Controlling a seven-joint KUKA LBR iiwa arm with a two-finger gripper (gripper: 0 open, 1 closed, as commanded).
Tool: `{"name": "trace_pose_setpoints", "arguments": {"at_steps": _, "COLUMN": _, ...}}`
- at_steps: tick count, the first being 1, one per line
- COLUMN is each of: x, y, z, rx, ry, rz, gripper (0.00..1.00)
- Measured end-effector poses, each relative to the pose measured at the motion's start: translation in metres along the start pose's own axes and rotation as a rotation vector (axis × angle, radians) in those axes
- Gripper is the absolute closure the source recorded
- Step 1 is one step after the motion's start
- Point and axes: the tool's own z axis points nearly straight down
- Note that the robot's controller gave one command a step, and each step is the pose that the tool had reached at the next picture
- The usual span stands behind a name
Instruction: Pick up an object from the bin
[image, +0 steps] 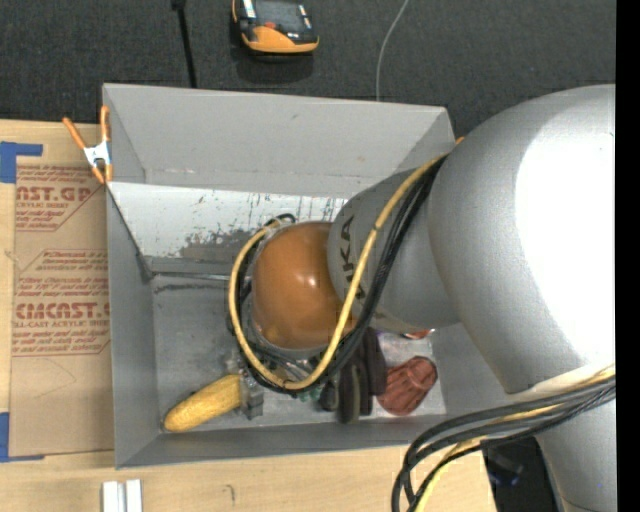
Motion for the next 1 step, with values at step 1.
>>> {"name": "trace_pose_setpoints", "arguments": {"at_steps": 1, "x": -0.0011, "y": -0.0073, "z": -0.1674, "rx": 0.002, "ry": -0.007, "rz": -0.023, "gripper": 1.0}}
